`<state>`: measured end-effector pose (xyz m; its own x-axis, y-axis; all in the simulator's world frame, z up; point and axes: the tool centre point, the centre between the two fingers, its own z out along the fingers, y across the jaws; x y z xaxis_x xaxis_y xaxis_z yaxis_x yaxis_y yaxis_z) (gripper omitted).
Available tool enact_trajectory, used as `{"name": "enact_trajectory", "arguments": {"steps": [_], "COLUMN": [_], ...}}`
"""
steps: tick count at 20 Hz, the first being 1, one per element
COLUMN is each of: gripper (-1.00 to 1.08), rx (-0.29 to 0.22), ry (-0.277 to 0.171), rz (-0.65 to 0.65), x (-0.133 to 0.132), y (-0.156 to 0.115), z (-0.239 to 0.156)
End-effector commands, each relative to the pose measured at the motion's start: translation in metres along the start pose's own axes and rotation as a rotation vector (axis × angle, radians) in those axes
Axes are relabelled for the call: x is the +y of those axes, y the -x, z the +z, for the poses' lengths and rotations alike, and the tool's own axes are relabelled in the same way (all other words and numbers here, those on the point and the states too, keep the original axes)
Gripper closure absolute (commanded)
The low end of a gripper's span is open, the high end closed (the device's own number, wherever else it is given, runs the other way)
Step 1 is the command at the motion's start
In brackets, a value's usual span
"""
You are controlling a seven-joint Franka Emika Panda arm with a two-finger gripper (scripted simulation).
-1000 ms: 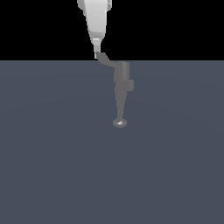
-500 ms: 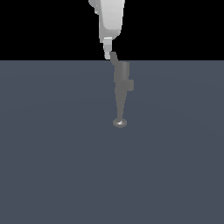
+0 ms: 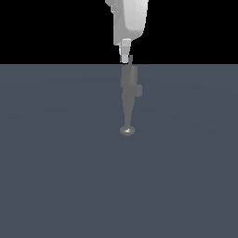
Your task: Turn on the faucet by rotating a designated handle.
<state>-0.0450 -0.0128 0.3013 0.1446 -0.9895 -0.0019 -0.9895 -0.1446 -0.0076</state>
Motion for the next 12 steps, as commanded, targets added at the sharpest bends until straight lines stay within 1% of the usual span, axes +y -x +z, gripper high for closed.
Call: {"name": "enact_trajectory", "arguments": {"steps": [1, 12], "gripper": [1.08, 1.08], "rx": [0.001, 0.002], "ry": [0.001, 0.007], "rz": [0.017, 0.024], "x": [0.002, 0.006], "y": [-0.023, -0.081], "z": [0.001, 0.003]}}
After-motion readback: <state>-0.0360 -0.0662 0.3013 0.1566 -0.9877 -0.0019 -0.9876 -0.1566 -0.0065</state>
